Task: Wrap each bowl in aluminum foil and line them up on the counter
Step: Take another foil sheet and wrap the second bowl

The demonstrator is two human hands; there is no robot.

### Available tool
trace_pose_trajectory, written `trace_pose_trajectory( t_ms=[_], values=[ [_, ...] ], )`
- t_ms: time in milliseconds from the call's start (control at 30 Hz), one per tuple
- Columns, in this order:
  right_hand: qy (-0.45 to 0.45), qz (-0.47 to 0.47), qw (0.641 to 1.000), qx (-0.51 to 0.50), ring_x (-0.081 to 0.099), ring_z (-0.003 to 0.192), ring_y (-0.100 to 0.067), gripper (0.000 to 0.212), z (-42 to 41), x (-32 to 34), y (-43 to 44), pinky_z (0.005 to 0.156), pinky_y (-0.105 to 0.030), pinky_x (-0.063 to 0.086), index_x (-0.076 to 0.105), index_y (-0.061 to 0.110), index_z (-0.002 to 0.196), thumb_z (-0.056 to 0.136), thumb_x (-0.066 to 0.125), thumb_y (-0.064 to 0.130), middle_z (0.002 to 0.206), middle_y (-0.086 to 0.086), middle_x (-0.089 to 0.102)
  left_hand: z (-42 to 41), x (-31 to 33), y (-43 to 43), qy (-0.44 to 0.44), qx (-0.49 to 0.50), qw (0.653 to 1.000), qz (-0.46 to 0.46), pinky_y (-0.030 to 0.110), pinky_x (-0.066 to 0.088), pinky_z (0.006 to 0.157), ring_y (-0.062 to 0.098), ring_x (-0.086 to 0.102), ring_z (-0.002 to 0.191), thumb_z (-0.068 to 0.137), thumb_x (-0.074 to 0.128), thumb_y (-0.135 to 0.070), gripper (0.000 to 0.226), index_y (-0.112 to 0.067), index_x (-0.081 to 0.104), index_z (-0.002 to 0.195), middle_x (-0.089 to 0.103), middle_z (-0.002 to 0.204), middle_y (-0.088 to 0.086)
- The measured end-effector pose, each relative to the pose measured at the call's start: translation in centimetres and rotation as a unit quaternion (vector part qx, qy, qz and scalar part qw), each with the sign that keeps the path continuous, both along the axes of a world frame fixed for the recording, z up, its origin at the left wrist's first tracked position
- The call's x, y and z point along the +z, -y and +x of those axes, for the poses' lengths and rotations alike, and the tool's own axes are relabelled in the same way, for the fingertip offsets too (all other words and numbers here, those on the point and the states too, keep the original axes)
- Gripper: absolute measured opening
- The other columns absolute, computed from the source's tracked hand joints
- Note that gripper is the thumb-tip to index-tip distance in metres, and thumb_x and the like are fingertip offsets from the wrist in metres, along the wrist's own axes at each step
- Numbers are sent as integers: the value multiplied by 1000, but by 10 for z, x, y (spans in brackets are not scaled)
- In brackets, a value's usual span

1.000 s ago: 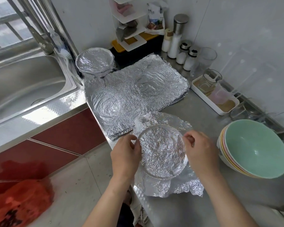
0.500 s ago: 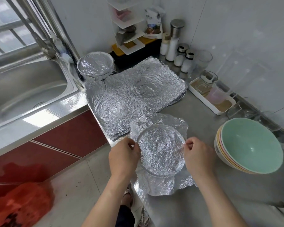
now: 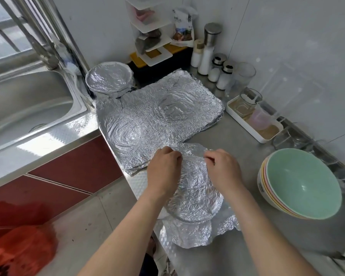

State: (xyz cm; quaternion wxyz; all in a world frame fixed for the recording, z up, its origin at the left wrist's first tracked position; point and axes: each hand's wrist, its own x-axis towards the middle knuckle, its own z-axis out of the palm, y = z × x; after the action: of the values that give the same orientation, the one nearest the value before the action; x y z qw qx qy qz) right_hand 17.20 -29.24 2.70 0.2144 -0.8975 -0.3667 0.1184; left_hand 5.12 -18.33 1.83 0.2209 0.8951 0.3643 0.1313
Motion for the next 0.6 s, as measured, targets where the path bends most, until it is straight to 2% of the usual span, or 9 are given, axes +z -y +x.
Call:
trace_pose_trajectory(
  t_ms=[167,333,500,600],
  values=[
    [-18,9,997,72,57,93,-22,17,2,-4,-8,81,-34,47,70,9,103,95,55,12,101,-5,64,-17,-7,3,-13,14,1000,-4,35,43,64,28,57,80,95,56,-18,18,-11,72,93,61,86,6],
    [-27,-16,991,128,51,96,-21,16,0,-4,-14,81,-31,43,65,9,104,97,50,12,103,-3,59,-25,-4,7,-48,35,998,-17,31,33,62,20,49,74,97,51,-20,19,-13,69,97,56,86,2],
    [-60,31,996,53,56,96,-17,27,11,8,12,86,-35,48,65,17,119,93,57,22,107,1,60,-30,1,12,-36,46,998,-4,30,37,65,25,56,91,87,63,-16,20,-12,67,107,60,98,4],
    [-52,35,998,-17,56,92,-18,24,8,12,38,84,-37,48,68,18,114,93,59,25,99,3,57,-13,2,10,-6,-38,998,40,37,49,77,27,58,99,84,69,-15,29,-12,69,113,65,109,6]
  ],
)
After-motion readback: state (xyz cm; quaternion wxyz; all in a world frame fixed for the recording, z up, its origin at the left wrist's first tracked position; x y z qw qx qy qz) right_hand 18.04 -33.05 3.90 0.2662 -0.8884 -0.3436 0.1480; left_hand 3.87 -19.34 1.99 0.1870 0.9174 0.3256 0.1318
